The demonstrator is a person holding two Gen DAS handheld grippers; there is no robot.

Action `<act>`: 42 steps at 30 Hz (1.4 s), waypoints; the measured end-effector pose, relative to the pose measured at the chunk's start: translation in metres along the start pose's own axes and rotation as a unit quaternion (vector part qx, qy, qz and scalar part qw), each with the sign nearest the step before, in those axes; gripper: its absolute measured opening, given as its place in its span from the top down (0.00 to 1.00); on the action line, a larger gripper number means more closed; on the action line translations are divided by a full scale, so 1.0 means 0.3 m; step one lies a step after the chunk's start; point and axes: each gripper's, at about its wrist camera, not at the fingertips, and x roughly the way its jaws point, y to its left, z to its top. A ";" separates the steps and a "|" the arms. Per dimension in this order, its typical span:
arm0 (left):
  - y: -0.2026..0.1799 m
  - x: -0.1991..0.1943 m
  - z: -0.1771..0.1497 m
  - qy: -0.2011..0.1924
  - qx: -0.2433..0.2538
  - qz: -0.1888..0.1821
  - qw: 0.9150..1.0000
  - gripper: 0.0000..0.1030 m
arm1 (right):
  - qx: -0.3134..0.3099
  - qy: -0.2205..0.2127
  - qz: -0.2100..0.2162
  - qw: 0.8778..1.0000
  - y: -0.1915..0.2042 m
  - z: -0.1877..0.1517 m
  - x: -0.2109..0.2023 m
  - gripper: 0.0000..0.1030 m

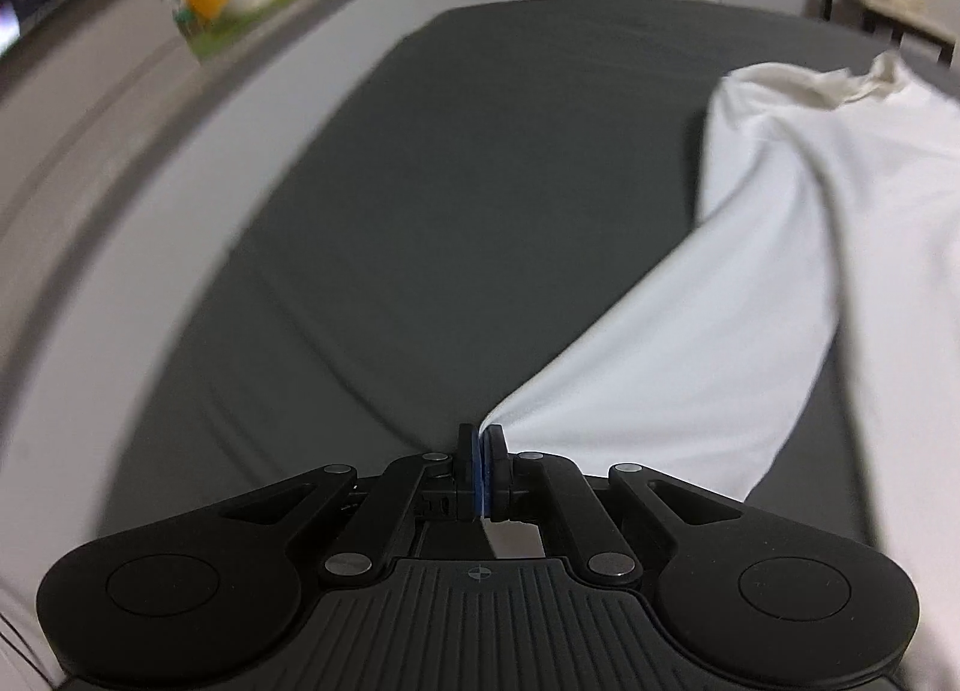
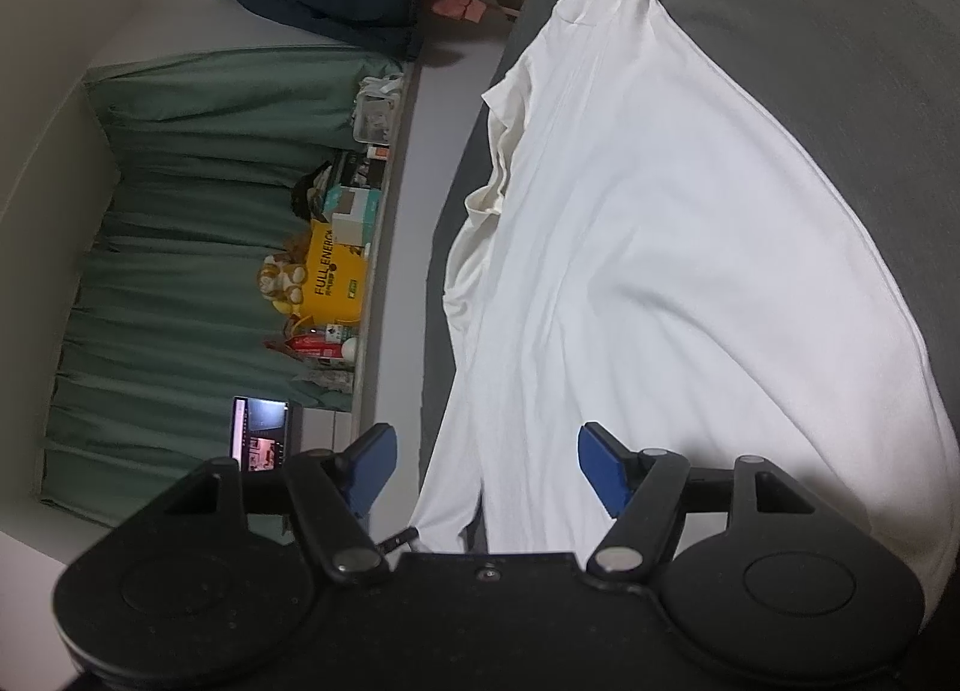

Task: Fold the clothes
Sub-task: 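Fold the shirt side with its sleeve inward using the left gripper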

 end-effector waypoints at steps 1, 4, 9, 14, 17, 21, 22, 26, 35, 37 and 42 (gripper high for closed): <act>0.015 0.021 0.017 0.005 0.002 0.007 1.000 1.00 | 0.000 -0.002 0.002 1.000 -0.003 0.003 0.002 0.35; 0.061 0.104 0.034 0.035 -0.014 0.021 0.999 1.00 | 0.004 -0.003 0.002 1.000 -0.010 0.012 0.014 0.34; 0.144 0.202 -0.023 0.062 -0.094 0.001 0.994 0.99 | 0.004 0.008 -0.002 1.000 -0.017 0.019 0.038 0.34; 0.249 0.165 -0.170 0.021 -0.202 -0.076 0.976 0.98 | 0.002 0.015 0.003 1.000 -0.014 0.017 0.044 0.33; 0.279 0.090 -0.263 -0.021 -0.249 -0.098 0.963 0.97 | 0.000 0.019 0.003 1.000 -0.011 0.014 0.046 0.33; 0.231 -0.018 -0.337 -0.068 -0.238 -0.122 0.961 0.97 | -0.006 0.025 0.001 1.000 -0.004 0.008 0.051 0.32; 0.219 -0.034 -0.350 -0.075 -0.238 -0.136 0.959 0.97 | -0.007 0.025 0.000 1.000 -0.002 0.008 0.051 0.32; 0.179 -0.020 -0.400 -0.067 -0.295 -0.193 0.934 0.97 | -0.012 0.023 -0.003 1.000 0.005 0.005 0.044 0.32; 0.036 0.080 -0.461 -0.012 -0.345 -0.161 0.925 0.97 | -0.024 0.014 -0.003 1.000 0.024 -0.009 0.025 0.31; 0.000 0.072 -0.436 -0.014 -0.317 -0.133 0.939 0.97 | -0.024 0.014 -0.004 1.000 0.024 -0.009 0.027 0.31; -0.092 0.015 -0.400 -0.016 -0.183 -0.041 0.982 0.97 | -0.021 0.019 -0.010 1.000 0.021 -0.008 0.032 0.30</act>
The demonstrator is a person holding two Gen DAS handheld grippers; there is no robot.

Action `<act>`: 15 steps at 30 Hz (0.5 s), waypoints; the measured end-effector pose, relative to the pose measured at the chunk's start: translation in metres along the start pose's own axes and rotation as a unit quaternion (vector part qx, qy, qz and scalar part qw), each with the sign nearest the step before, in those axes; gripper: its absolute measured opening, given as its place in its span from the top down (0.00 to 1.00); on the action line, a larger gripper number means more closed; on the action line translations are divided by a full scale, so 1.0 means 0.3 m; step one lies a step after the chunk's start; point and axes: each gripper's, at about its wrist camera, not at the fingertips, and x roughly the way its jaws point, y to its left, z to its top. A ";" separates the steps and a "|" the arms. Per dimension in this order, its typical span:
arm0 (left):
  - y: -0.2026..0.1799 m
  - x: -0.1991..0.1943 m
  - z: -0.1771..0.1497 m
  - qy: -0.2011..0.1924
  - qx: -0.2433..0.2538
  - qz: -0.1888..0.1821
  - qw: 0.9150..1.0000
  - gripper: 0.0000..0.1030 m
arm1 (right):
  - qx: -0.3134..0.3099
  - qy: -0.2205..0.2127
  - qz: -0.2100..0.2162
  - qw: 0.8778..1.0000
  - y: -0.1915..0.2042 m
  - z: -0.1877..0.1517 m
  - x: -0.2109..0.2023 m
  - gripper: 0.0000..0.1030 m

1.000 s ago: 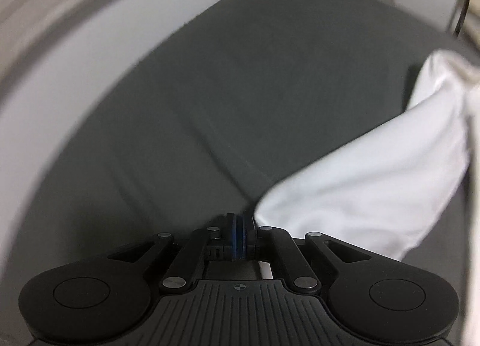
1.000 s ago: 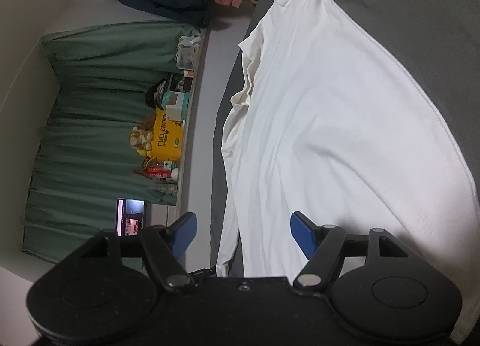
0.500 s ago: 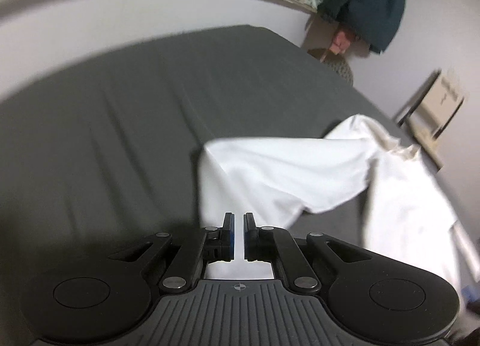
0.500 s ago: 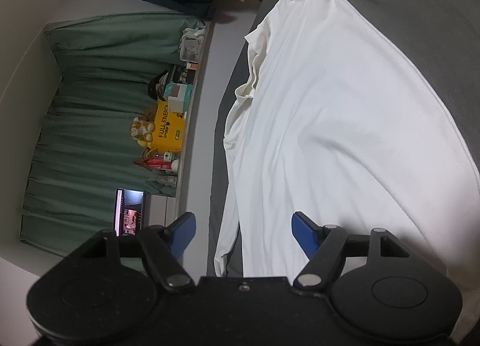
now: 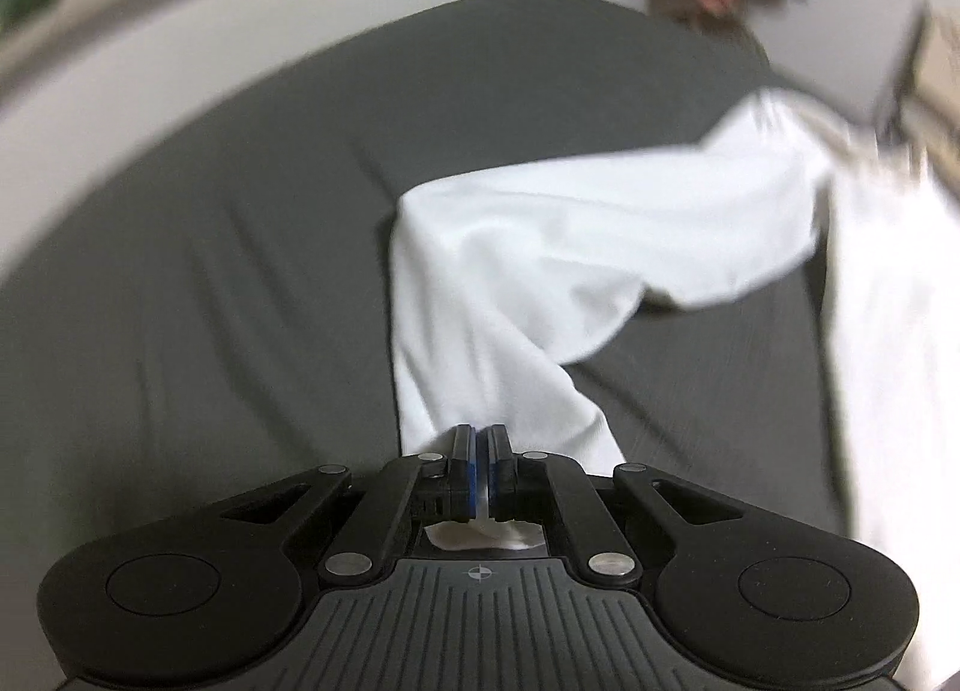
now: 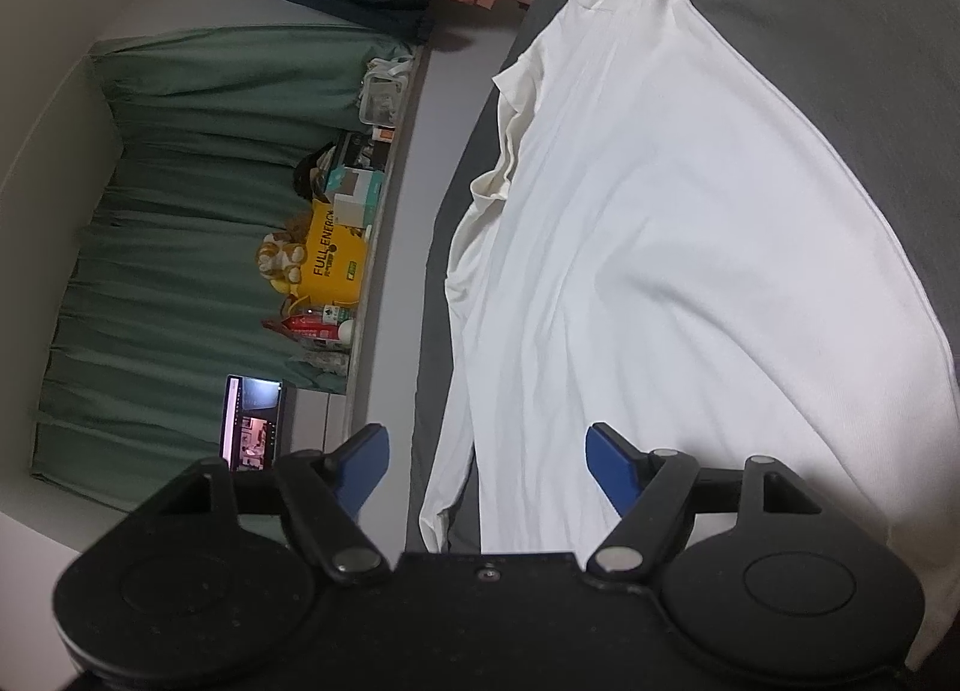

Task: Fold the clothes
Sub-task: 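Fold the shirt side with its sleeve inward using the left gripper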

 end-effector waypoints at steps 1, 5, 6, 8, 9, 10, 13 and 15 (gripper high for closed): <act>-0.028 -0.004 -0.001 -0.003 0.027 0.018 0.999 0.97 | -0.001 0.001 0.000 1.000 0.001 -0.001 -0.001 0.30; -0.102 -0.006 -0.022 -0.020 0.068 0.071 0.995 0.97 | -0.004 0.001 0.001 1.000 0.005 -0.004 -0.005 0.30; -0.119 -0.006 -0.025 -0.021 0.085 0.081 0.993 0.97 | -0.005 0.001 0.001 1.000 0.005 -0.004 -0.006 0.30; -0.143 -0.010 -0.027 -0.018 0.110 0.100 0.989 0.97 | -0.003 0.001 -0.001 1.000 0.004 -0.004 -0.005 0.29; -0.150 -0.010 -0.027 -0.017 0.120 0.107 0.987 0.97 | -0.003 0.001 -0.002 1.000 0.004 -0.005 -0.005 0.29; -0.151 -0.009 -0.027 -0.017 0.122 0.109 0.986 0.97 | -0.003 0.001 -0.003 1.000 0.005 -0.005 -0.005 0.29; -0.118 -0.011 -0.015 -0.019 0.086 0.085 0.993 0.97 | -0.005 0.000 -0.005 1.000 0.009 -0.007 -0.008 0.29; -0.092 -0.014 -0.012 -0.020 0.057 0.064 0.996 0.97 | -0.009 0.000 -0.004 1.000 0.013 -0.009 -0.010 0.28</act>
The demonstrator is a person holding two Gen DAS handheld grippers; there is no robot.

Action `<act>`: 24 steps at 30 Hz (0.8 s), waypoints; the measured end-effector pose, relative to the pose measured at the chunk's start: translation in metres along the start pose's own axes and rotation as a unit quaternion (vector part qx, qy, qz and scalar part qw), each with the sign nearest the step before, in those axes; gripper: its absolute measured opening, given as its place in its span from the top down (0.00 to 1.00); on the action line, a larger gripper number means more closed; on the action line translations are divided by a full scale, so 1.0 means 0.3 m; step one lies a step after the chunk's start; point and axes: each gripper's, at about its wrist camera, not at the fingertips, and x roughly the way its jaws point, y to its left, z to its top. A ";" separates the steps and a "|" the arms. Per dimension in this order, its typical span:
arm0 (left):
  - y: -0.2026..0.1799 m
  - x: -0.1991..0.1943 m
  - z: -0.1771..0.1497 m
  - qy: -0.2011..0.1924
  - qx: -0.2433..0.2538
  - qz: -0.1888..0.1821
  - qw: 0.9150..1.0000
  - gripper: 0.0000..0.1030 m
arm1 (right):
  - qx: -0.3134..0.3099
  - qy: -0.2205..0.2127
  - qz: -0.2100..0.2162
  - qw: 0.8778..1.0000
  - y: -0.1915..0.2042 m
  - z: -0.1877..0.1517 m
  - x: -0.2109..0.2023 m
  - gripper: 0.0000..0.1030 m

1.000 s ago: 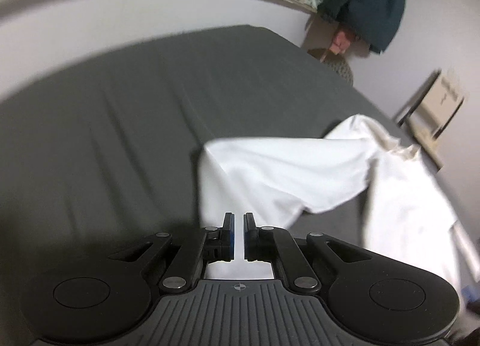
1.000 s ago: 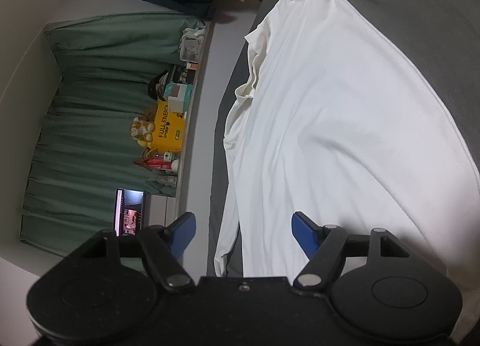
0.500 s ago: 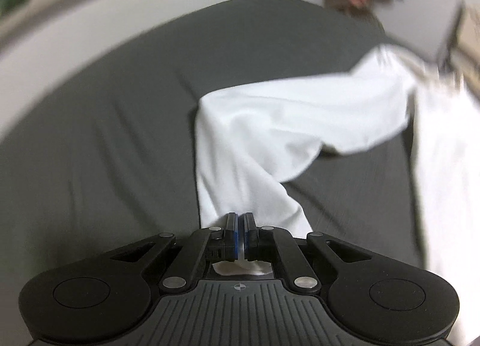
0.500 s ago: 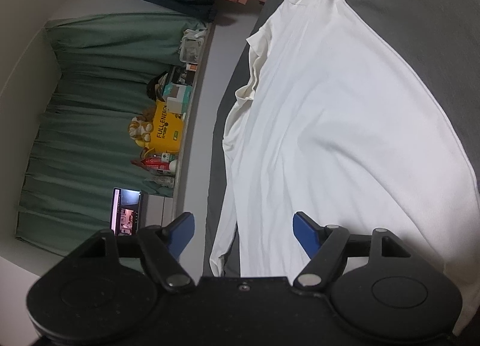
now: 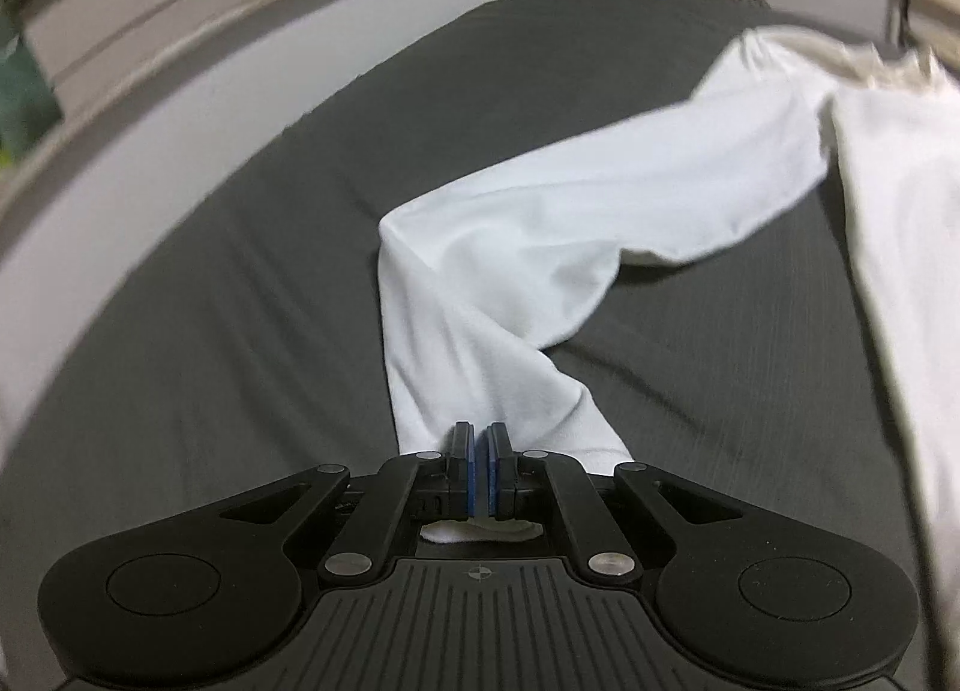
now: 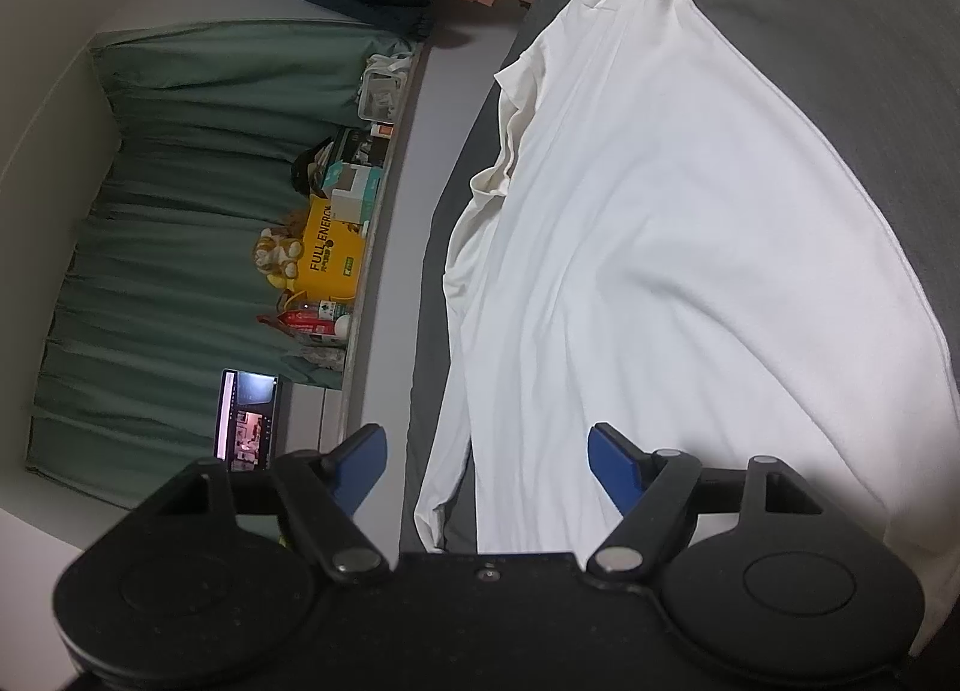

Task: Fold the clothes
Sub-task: 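Fold the shirt side with its sleeve inward using the left gripper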

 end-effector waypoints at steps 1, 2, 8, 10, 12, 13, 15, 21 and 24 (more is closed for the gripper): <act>0.009 0.005 -0.003 -0.001 -0.011 -0.009 1.000 0.97 | -0.002 -0.001 0.000 1.000 0.002 -0.001 -0.001 0.28; 0.017 0.010 -0.006 -0.002 -0.021 -0.016 1.000 0.96 | -0.003 -0.001 0.000 1.000 0.003 -0.001 -0.002 0.28; 0.022 0.037 -0.018 -0.005 -0.037 -0.036 0.999 0.95 | -0.002 -0.004 -0.004 1.000 0.003 -0.004 -0.004 0.28; 0.036 0.040 -0.021 -0.005 -0.048 -0.044 0.998 0.95 | -0.003 -0.005 -0.004 1.000 0.004 -0.005 -0.004 0.28; 0.057 0.041 -0.026 -0.007 -0.065 -0.057 0.996 0.94 | -0.003 -0.007 -0.004 1.000 0.004 -0.006 -0.005 0.27; 0.070 0.042 -0.030 -0.009 -0.076 -0.065 0.995 0.93 | -0.003 -0.007 -0.003 1.000 0.003 -0.005 -0.004 0.27; 0.096 0.047 -0.037 -0.011 -0.099 -0.081 0.992 0.93 | -0.001 -0.007 -0.004 1.000 0.001 -0.004 -0.002 0.27; 0.210 0.040 -0.067 -0.016 -0.230 -0.125 0.965 0.92 | 0.000 -0.002 -0.003 1.000 0.001 -0.004 0.000 0.27; 0.223 -0.003 -0.058 -0.052 -0.228 -0.125 0.964 0.92 | 0.000 0.000 -0.003 1.000 0.001 -0.003 0.003 0.27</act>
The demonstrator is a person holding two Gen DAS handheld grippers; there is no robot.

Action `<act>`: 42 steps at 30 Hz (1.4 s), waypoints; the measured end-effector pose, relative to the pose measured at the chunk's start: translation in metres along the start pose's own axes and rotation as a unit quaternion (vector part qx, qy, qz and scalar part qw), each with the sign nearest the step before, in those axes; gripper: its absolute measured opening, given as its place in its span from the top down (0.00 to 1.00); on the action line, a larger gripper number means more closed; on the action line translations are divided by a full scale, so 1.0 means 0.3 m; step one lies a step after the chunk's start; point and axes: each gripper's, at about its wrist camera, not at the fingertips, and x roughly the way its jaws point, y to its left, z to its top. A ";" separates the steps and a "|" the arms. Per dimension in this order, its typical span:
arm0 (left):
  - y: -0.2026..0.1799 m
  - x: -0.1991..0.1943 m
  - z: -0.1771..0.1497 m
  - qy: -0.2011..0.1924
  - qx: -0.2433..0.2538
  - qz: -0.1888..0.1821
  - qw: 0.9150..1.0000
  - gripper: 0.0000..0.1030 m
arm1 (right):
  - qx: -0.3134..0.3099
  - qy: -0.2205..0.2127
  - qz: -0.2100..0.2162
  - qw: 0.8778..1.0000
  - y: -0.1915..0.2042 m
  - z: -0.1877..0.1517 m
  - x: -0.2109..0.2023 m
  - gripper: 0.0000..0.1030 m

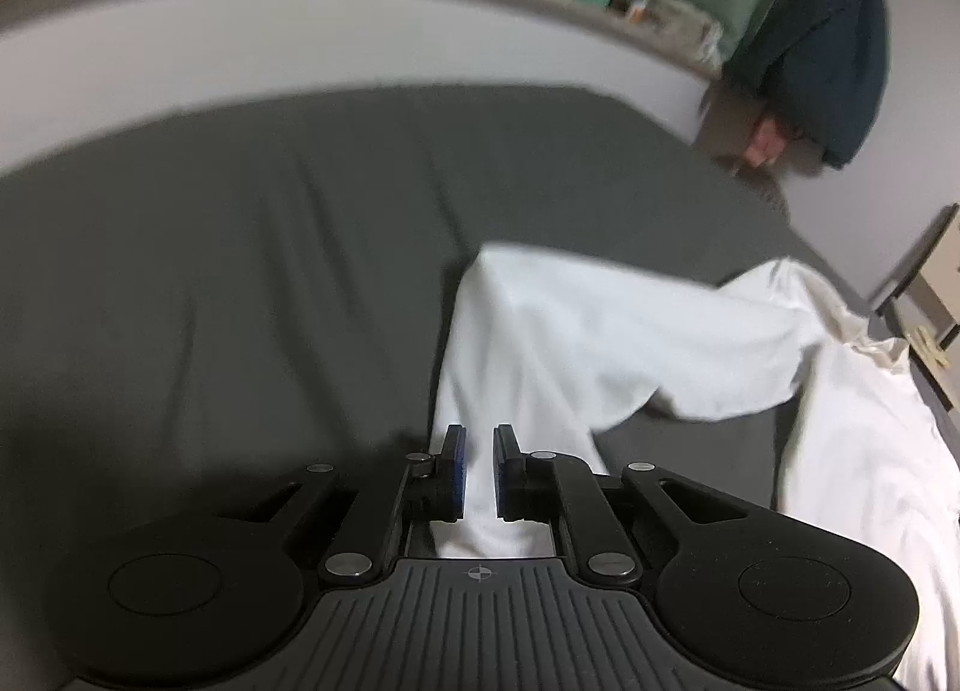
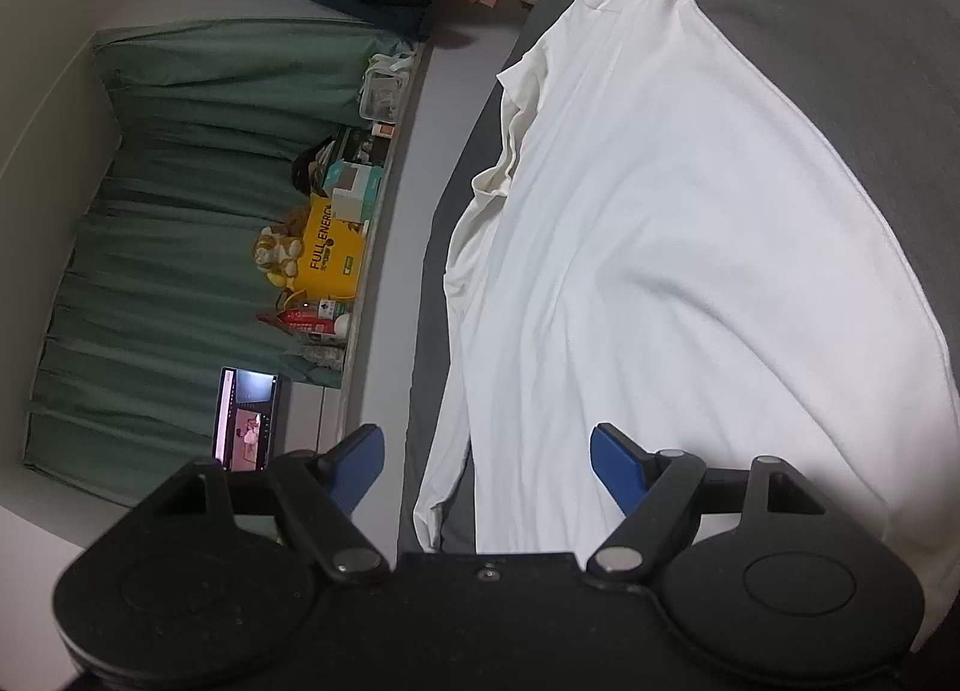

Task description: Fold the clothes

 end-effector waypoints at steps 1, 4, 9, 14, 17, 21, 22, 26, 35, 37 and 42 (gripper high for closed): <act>-0.015 -0.003 0.007 0.001 0.017 -0.009 1.000 0.92 | 0.002 0.000 0.000 1.000 -0.002 0.001 0.001 0.27; -0.062 -0.008 0.018 0.003 0.056 -0.027 0.998 0.92 | 0.004 0.001 0.001 1.000 -0.004 0.003 0.002 0.27; -0.082 0.000 0.029 0.021 0.041 -0.071 0.996 0.91 | 0.004 0.001 0.004 1.000 -0.003 0.003 0.004 0.27; -0.053 -0.008 0.032 0.031 0.008 -0.097 0.995 0.36 | 0.007 0.002 0.007 1.000 -0.009 0.005 0.007 0.26; -0.028 -0.021 0.030 0.026 -0.011 -0.099 0.995 0.35 | 0.007 0.003 0.007 1.000 -0.010 0.007 0.009 0.26; 0.055 -0.013 0.033 0.037 -0.114 -0.119 0.986 0.35 | 0.007 0.004 0.007 1.000 -0.011 0.008 0.011 0.26; 0.080 -0.011 0.032 0.039 -0.149 -0.126 0.980 0.35 | 0.008 0.004 0.008 1.000 -0.012 0.009 0.011 0.26; 0.120 0.024 0.040 0.079 -0.220 -0.148 0.961 0.35 | 0.009 0.004 0.008 1.000 -0.014 0.010 0.010 0.24; 0.140 0.069 -0.019 0.115 -0.228 -0.160 0.954 0.34 | 0.009 0.002 0.010 1.000 -0.015 0.010 0.005 0.23; 0.175 0.057 -0.025 0.088 -0.256 -0.139 0.953 0.35 | 0.010 0.001 0.010 1.000 -0.016 0.011 0.003 0.23; 0.172 0.025 -0.019 0.073 -0.219 -0.083 0.969 0.35 | 0.010 0.003 0.010 1.000 -0.017 0.014 0.008 0.22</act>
